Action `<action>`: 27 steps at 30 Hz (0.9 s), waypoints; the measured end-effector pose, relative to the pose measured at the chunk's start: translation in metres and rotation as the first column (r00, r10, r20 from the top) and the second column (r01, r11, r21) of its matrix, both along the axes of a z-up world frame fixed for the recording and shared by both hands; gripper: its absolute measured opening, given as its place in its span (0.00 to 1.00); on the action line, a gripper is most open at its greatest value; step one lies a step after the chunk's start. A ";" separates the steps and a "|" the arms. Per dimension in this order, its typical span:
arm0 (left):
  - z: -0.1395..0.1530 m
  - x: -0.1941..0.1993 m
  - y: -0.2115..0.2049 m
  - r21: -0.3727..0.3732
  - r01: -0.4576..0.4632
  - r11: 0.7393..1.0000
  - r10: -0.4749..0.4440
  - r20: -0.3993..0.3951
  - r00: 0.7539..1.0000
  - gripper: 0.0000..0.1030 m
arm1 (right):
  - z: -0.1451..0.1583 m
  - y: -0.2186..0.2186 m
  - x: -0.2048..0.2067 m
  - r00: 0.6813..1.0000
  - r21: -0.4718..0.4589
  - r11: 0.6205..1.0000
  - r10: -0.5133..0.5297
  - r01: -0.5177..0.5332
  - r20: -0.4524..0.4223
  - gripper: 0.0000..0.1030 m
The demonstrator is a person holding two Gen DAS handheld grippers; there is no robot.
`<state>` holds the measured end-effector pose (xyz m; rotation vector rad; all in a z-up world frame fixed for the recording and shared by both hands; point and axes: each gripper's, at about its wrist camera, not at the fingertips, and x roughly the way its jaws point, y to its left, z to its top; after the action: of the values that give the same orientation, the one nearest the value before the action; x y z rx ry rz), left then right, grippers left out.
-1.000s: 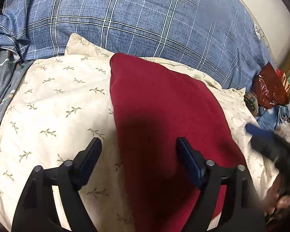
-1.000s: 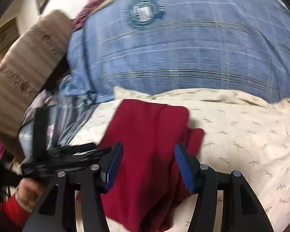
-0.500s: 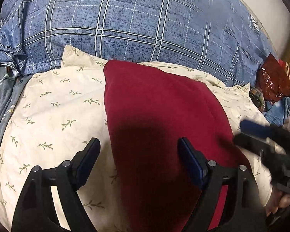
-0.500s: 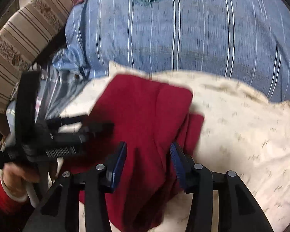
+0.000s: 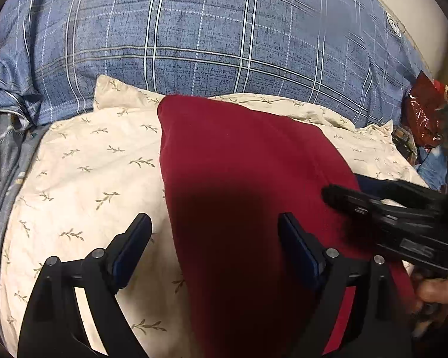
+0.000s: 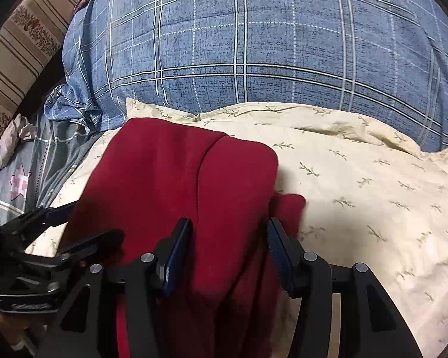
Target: Fold small clothes
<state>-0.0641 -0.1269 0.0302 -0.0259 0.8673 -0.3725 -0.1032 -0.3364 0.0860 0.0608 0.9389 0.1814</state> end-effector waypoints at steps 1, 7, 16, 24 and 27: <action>0.001 -0.001 0.000 0.005 0.000 1.000 0.000 0.004 1.000 0.85 | 0.009 0.003 -0.011 1.000 -0.004 1.000 0.014 -0.014 0.014 0.53; 0.006 -0.007 0.002 0.013 -0.016 1.000 0.016 0.021 1.000 0.85 | 0.008 0.012 -0.062 0.999 -0.031 0.998 0.048 -0.047 0.023 0.53; 0.030 -0.033 0.016 0.030 -0.060 0.998 0.056 0.108 0.993 0.85 | 0.029 0.012 -0.073 0.994 -0.032 0.999 -0.002 0.006 0.112 0.59; 0.038 -0.051 0.029 0.051 -0.122 0.991 0.113 0.152 0.982 0.85 | 0.039 0.016 -0.063 0.976 -0.040 0.993 -0.098 0.108 0.193 0.76; 0.031 -0.048 0.029 0.059 -0.131 0.990 0.121 0.147 0.982 0.85 | 0.030 0.016 -0.065 0.975 -0.028 0.993 -0.109 0.117 0.194 0.76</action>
<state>-0.1125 -0.0981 0.0616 0.0093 0.7317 -0.2223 -0.1679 -0.3200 0.1164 0.0588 0.7432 0.0618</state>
